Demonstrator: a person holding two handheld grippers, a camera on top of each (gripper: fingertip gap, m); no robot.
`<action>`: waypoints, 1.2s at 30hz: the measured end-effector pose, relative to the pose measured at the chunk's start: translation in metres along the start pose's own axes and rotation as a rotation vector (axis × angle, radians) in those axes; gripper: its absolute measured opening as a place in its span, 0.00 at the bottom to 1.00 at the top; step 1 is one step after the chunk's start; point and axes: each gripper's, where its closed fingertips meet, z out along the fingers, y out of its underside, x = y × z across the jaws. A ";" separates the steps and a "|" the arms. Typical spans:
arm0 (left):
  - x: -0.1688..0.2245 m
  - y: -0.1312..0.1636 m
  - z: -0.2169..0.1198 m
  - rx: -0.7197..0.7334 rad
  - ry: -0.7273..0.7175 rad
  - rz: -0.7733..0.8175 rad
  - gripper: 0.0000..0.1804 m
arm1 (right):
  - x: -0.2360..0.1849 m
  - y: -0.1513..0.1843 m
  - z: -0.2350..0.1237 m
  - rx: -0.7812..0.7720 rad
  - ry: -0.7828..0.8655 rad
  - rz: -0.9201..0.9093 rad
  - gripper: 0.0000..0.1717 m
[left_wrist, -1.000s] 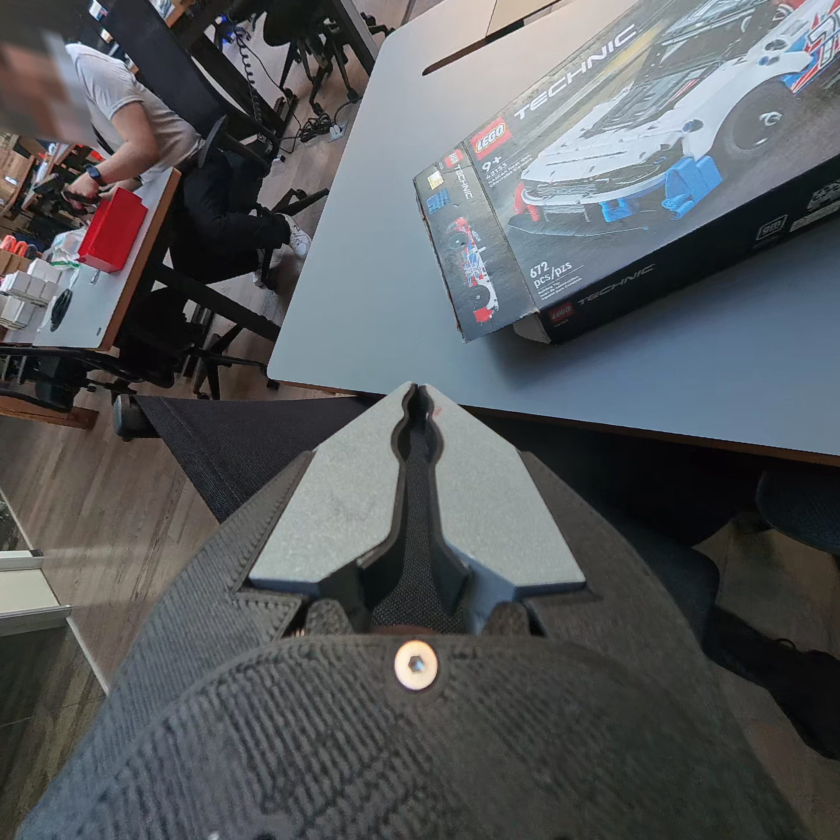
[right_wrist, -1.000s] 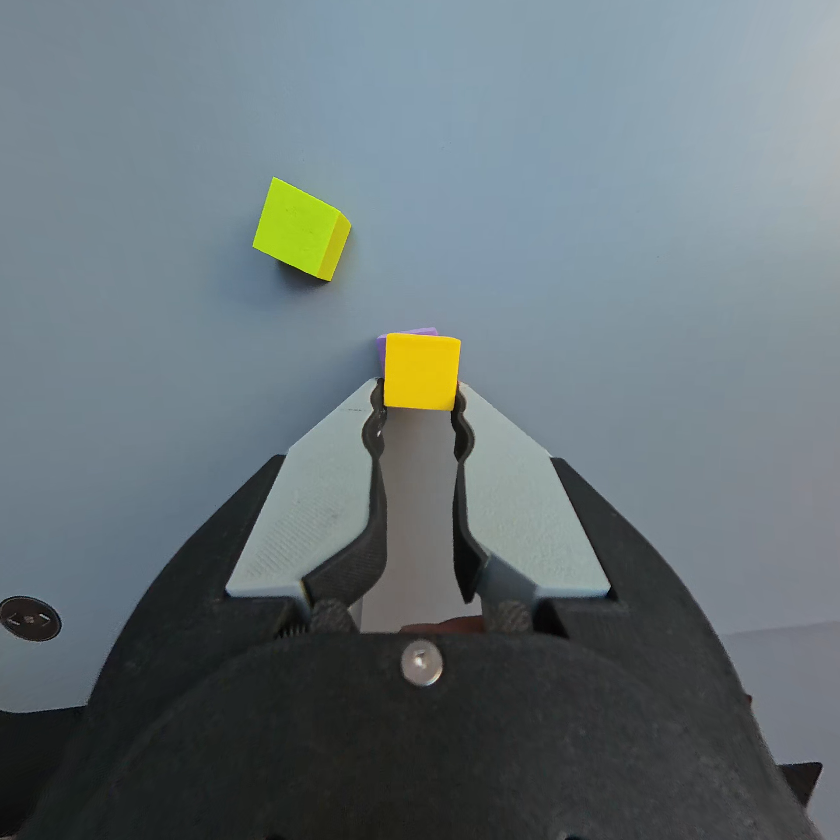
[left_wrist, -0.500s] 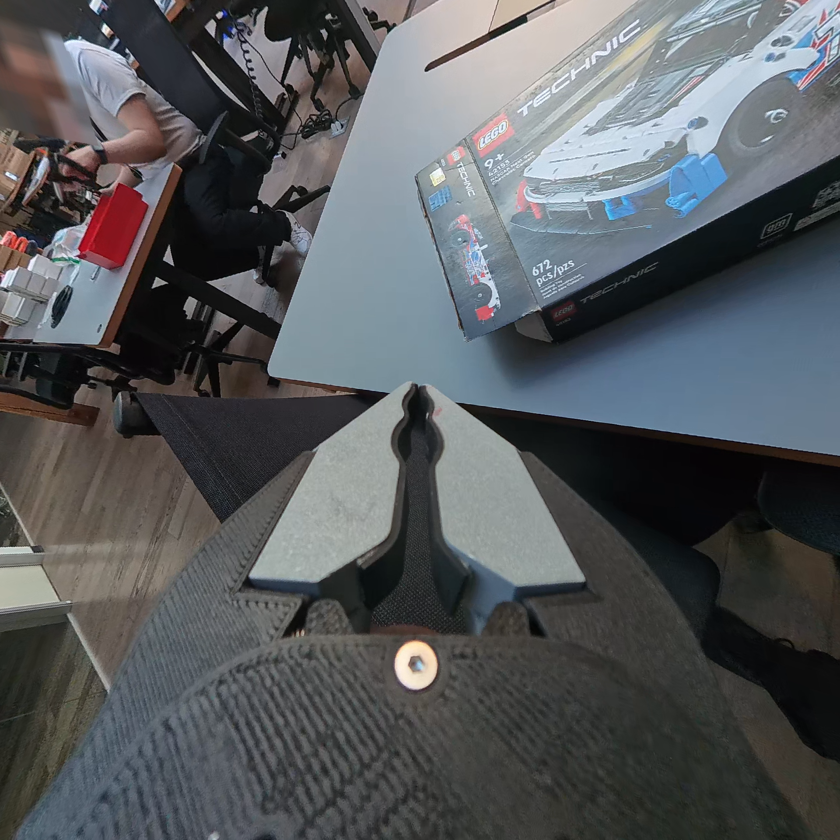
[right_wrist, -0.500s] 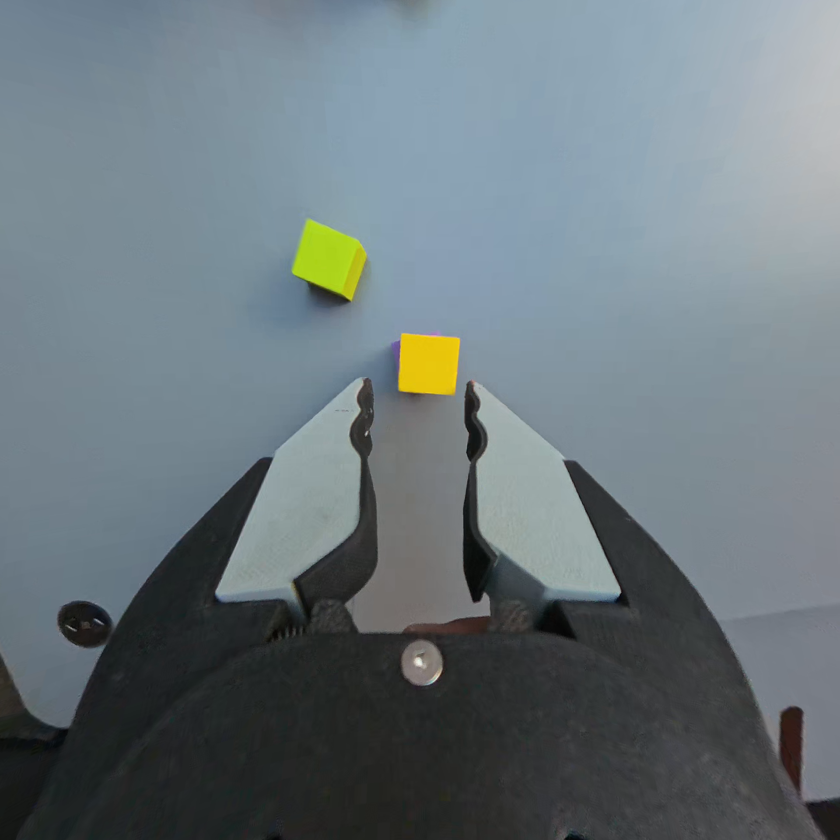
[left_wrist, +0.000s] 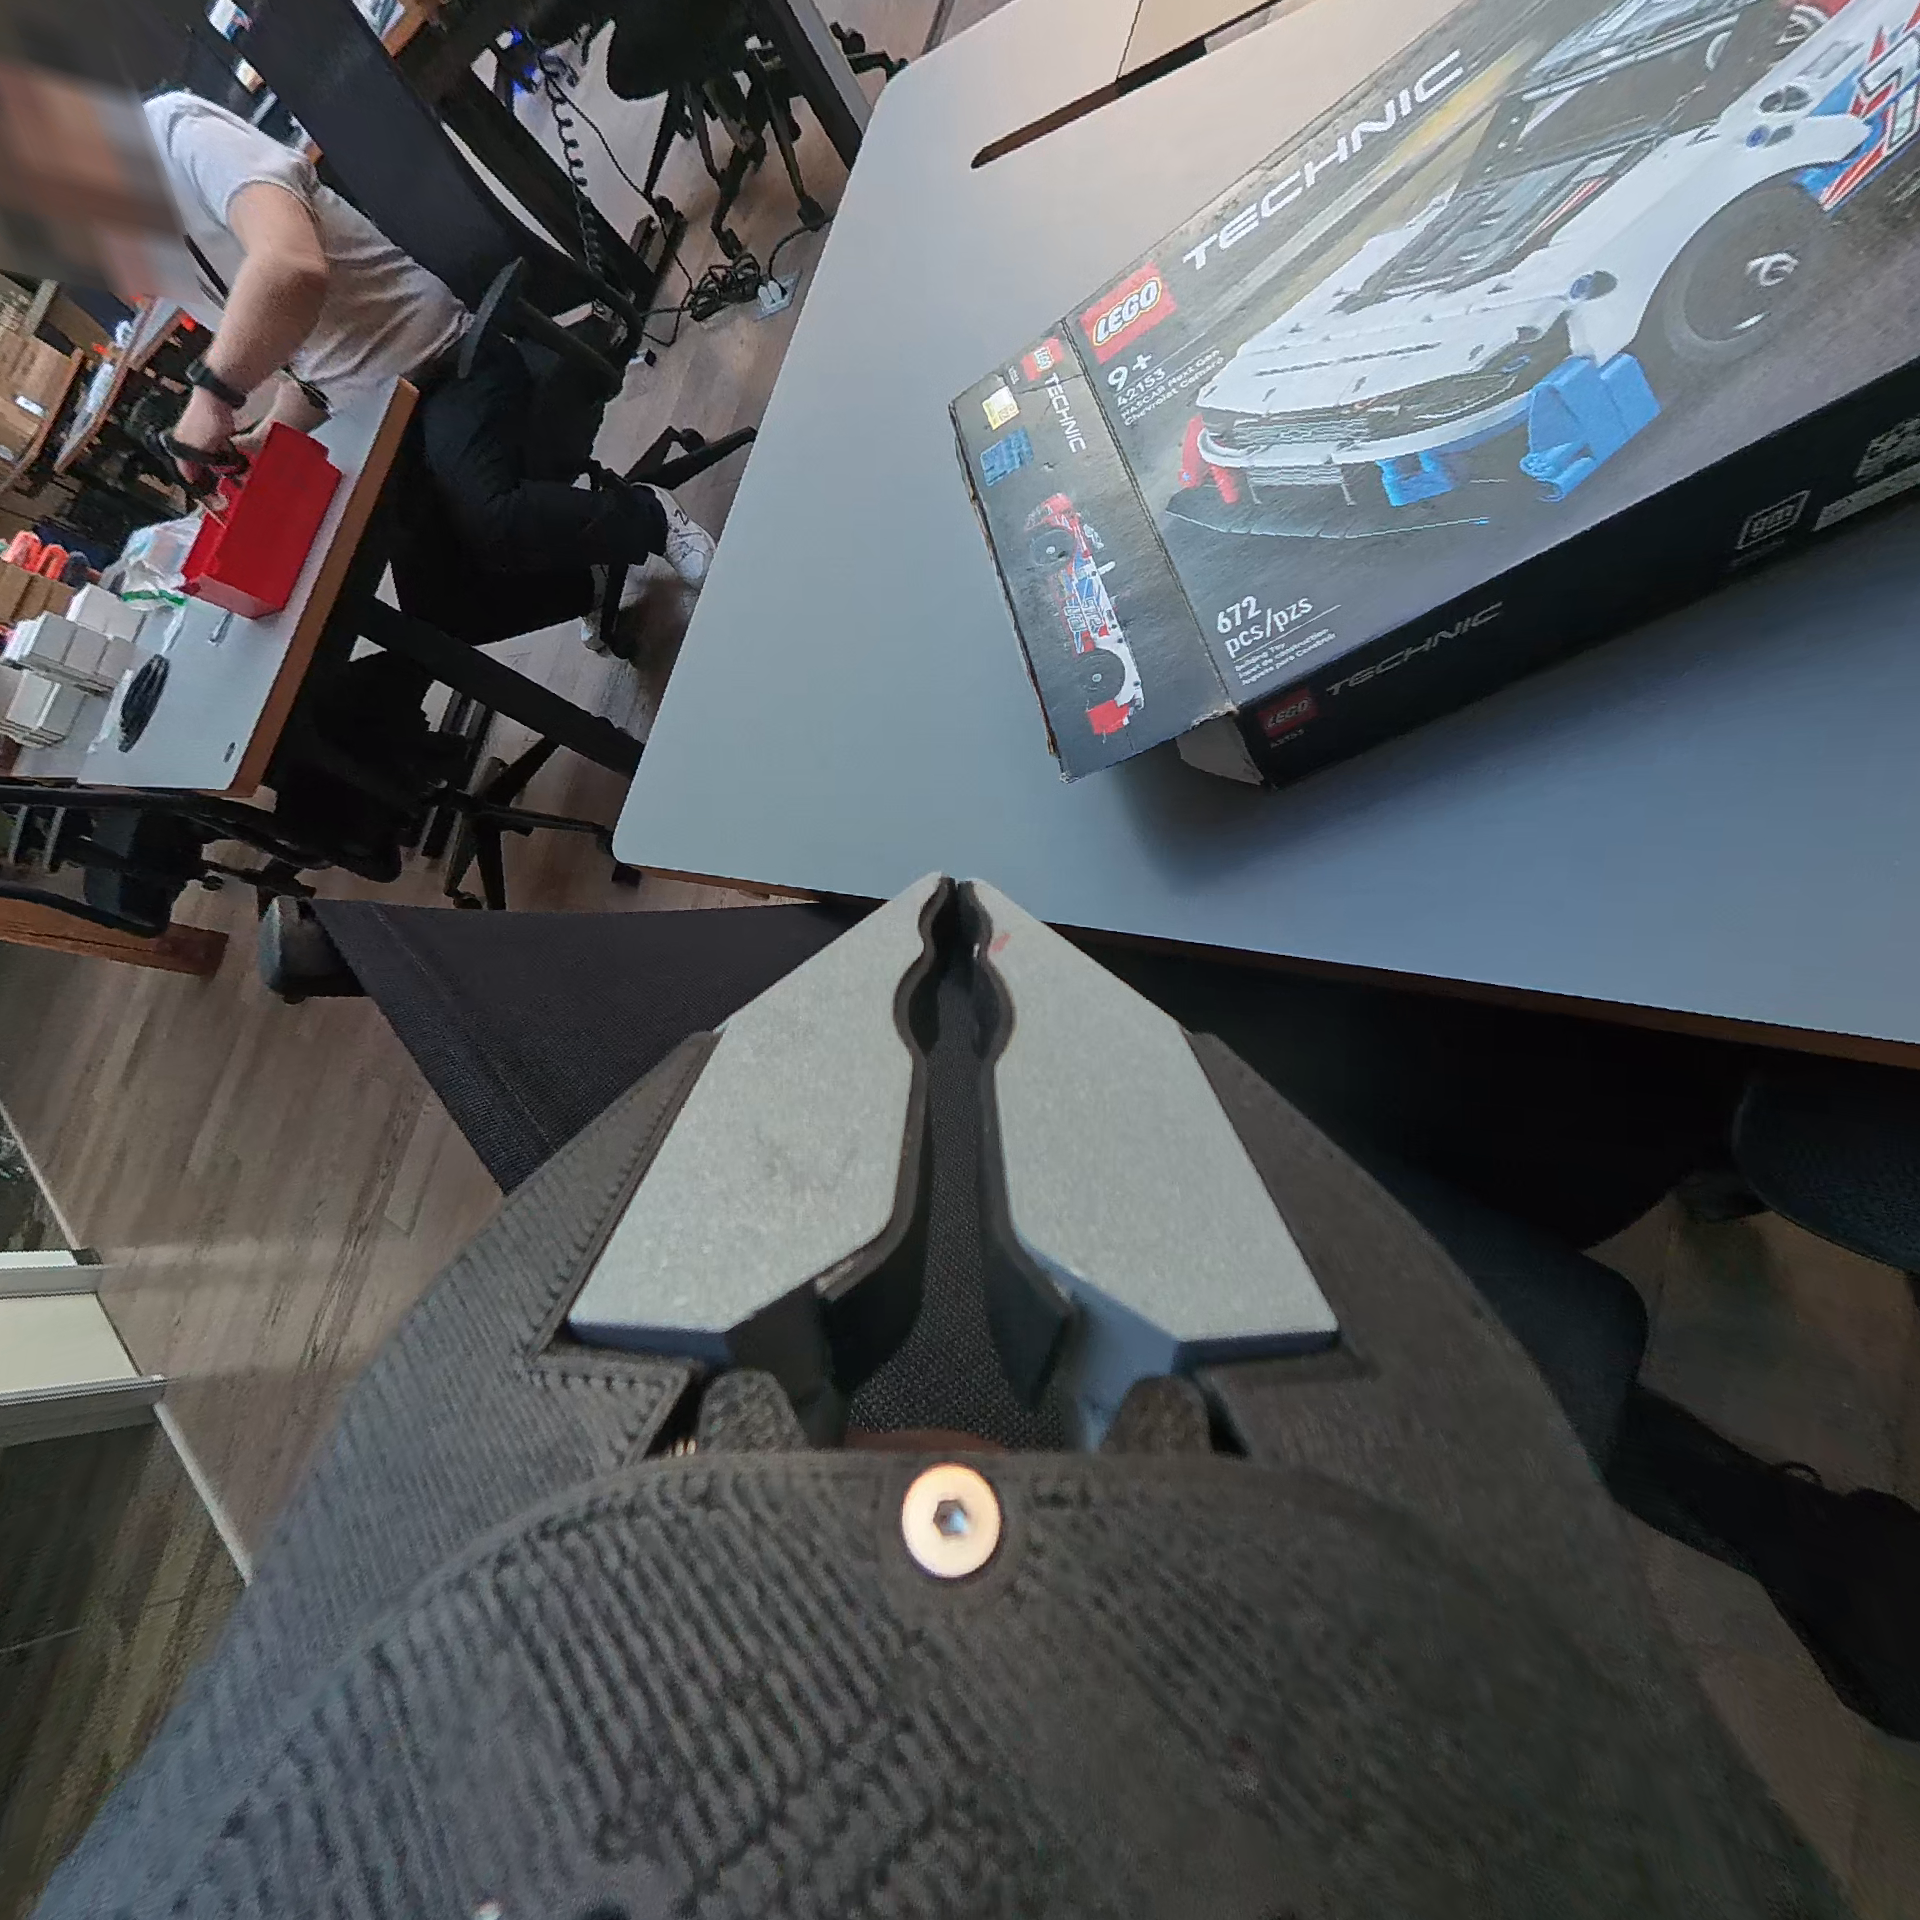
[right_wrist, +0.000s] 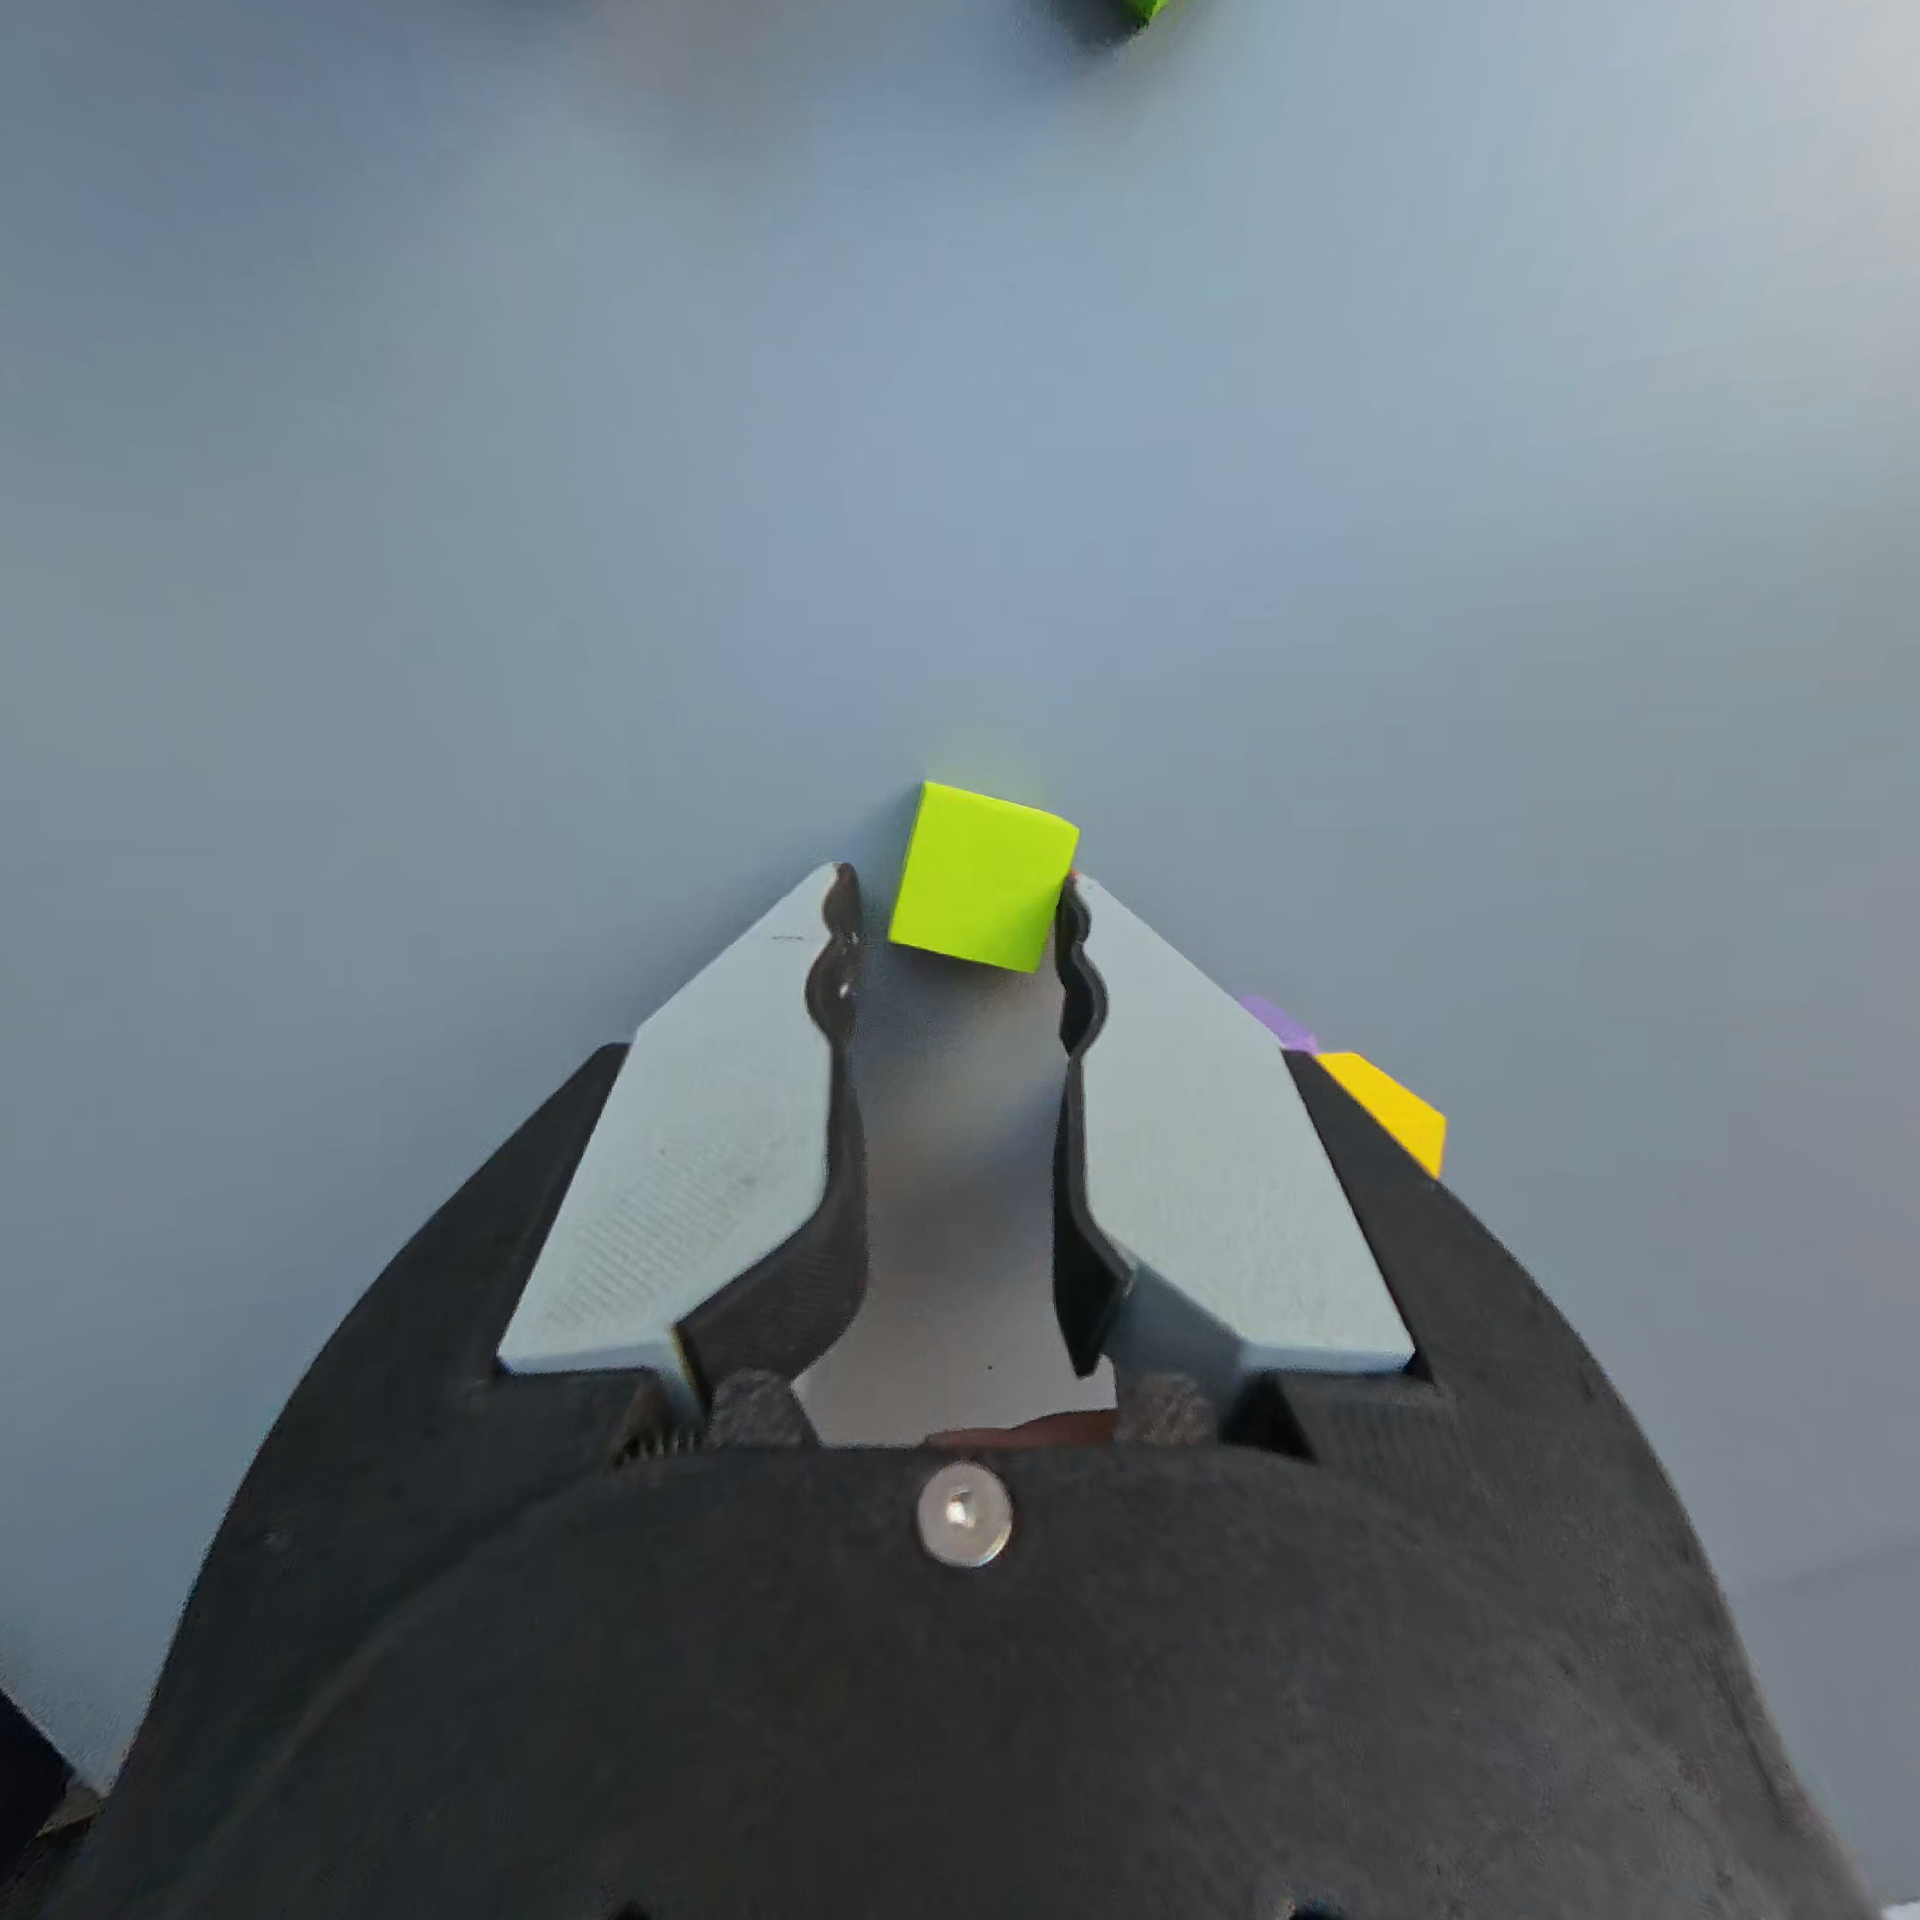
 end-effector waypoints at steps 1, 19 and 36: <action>0.000 0.000 0.000 -0.002 0.002 0.001 0.00 | -0.001 0.001 0.002 -0.007 0.004 0.000 0.17; 0.003 0.000 0.000 0.001 0.012 0.016 0.00 | 0.067 0.021 -0.076 0.054 -0.049 0.042 0.17; 0.003 0.000 0.000 -0.003 0.008 0.016 0.00 | 0.067 -0.029 -0.102 0.235 -0.087 0.115 0.26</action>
